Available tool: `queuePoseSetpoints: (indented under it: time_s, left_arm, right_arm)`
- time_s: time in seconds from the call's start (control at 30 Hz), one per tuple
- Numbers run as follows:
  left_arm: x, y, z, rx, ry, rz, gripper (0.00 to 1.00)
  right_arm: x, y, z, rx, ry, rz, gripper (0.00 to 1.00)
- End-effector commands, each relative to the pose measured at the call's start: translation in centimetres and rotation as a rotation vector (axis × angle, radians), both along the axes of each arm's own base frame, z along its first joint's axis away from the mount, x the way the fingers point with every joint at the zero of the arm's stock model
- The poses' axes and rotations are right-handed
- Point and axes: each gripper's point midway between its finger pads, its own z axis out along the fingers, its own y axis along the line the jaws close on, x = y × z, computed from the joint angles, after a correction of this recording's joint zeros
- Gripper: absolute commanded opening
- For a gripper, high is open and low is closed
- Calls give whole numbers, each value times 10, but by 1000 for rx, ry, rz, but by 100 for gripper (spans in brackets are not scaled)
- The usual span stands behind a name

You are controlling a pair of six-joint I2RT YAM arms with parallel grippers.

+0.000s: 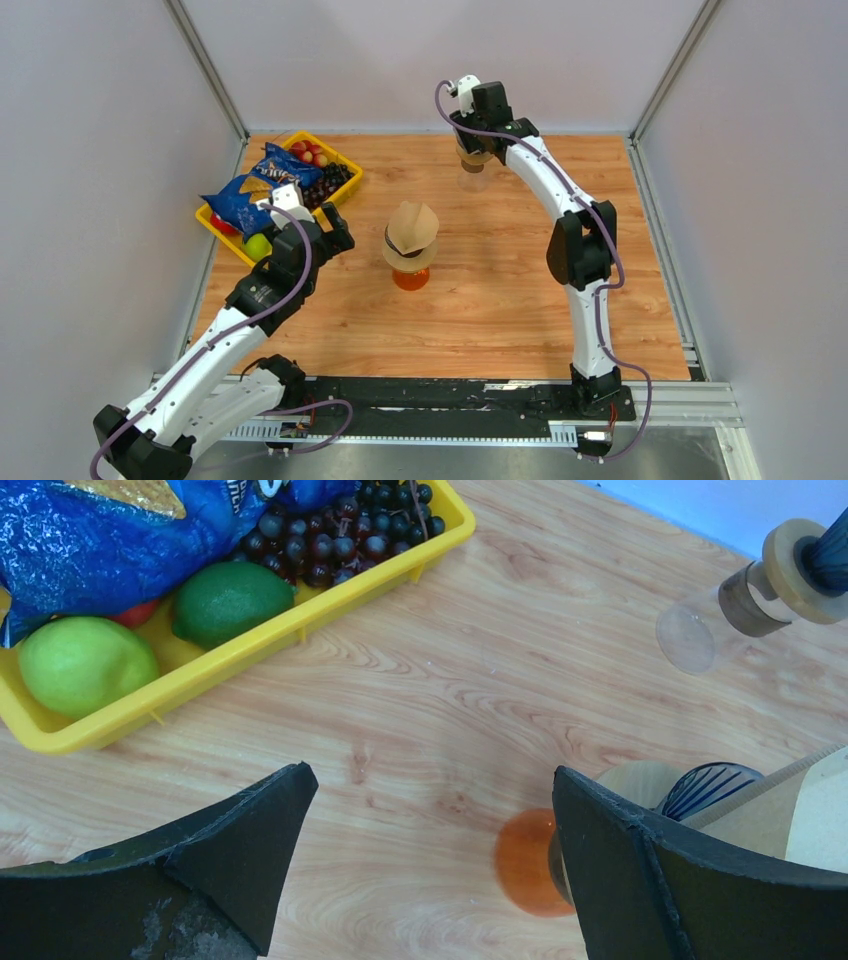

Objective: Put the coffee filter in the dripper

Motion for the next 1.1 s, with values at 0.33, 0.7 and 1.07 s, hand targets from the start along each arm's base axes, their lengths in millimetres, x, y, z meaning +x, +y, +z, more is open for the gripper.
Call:
queuePoseSetpoints:
  time_s: [0.33, 0.7, 1.07]
  left_arm:
    - [-4, 8, 5, 11, -27, 14, 100]
    - [-4, 7, 4, 9, -23, 8, 100]
    - [-4, 9, 4, 6, -26, 15, 100]
  right_arm:
    - [1, 1, 27, 2, -58, -22, 54]
    - [-27, 9, 90, 137, -116, 25, 57]
    - [-43, -2, 111, 182, -131, -11, 63]
